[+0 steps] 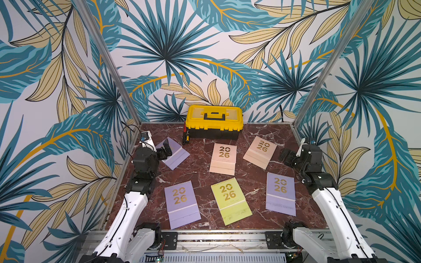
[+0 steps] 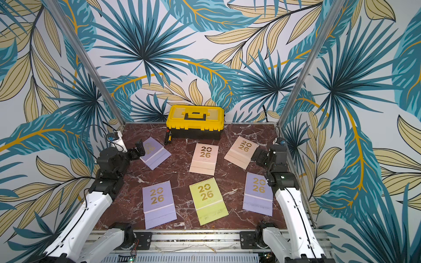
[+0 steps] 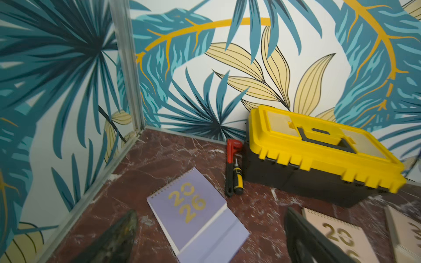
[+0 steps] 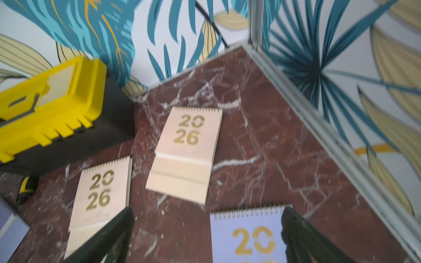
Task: Stack the calendars
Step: Adjust the calendar at the center of the board.
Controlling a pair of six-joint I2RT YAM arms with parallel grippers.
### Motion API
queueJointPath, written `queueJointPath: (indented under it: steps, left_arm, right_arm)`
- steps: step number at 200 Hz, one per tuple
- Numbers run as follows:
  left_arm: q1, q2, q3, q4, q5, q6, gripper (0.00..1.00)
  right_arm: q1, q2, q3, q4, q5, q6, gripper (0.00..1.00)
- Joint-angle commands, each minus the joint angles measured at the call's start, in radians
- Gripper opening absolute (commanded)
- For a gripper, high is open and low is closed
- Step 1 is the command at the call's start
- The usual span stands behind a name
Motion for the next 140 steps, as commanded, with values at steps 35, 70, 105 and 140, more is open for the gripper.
queueJointPath:
  steps: [35,70,105,140]
  left_arm:
    - [-0.152,-0.017,0.129,-0.472,0.177,-0.314,0.99]
    - [-0.436,0.051,0.13,-0.509,0.115,-0.5,0.99]
    - [-0.596,0.173,0.103,-0.527,0.133,-0.674,0.99]
    - [-0.639,0.248,0.036,-0.447,0.205,-0.755,0.99]
  right_arm:
    - [0.006,-0.185,-0.137,-0.394,-0.289,0.185,0.98]
    - [0.04,-0.264,-0.271,-0.352,-0.402,0.283,0.97]
    - [0.213,-0.15,-0.276,-0.263,-0.337,0.317,0.97]
    - [0.362,-0.002,-0.278,-0.108,-0.319,0.366,0.97]
